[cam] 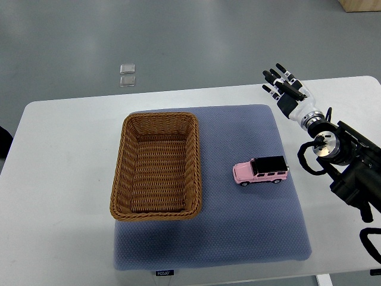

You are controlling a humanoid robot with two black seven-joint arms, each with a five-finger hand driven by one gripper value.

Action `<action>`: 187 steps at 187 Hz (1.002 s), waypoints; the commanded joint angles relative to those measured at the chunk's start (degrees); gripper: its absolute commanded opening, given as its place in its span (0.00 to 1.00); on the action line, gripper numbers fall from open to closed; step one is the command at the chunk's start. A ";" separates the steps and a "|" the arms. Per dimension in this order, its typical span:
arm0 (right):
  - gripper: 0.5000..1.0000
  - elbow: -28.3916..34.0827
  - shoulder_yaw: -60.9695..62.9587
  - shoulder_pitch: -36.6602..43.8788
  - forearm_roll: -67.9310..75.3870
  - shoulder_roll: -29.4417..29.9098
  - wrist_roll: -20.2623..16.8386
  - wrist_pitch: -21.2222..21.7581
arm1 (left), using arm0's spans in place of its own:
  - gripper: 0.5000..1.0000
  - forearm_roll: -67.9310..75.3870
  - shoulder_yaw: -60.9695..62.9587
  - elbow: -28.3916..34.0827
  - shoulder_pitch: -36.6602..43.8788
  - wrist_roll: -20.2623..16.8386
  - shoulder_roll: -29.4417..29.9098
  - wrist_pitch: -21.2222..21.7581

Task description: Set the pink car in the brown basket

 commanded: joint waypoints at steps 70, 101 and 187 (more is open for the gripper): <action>0.82 -0.02 0.00 0.09 0.79 -0.08 0.01 0.07 | 1.00 0.00 -0.09 0.09 -0.04 0.00 0.00 -0.01; 0.82 -0.02 0.00 0.09 0.79 -0.08 0.01 0.07 | 1.00 0.00 -0.09 0.09 0.05 0.00 0.00 -0.01; 0.82 -0.10 0.00 0.26 0.79 -0.17 0.01 -0.20 | 1.00 0.00 -0.18 0.09 -0.04 0.00 0.00 -0.01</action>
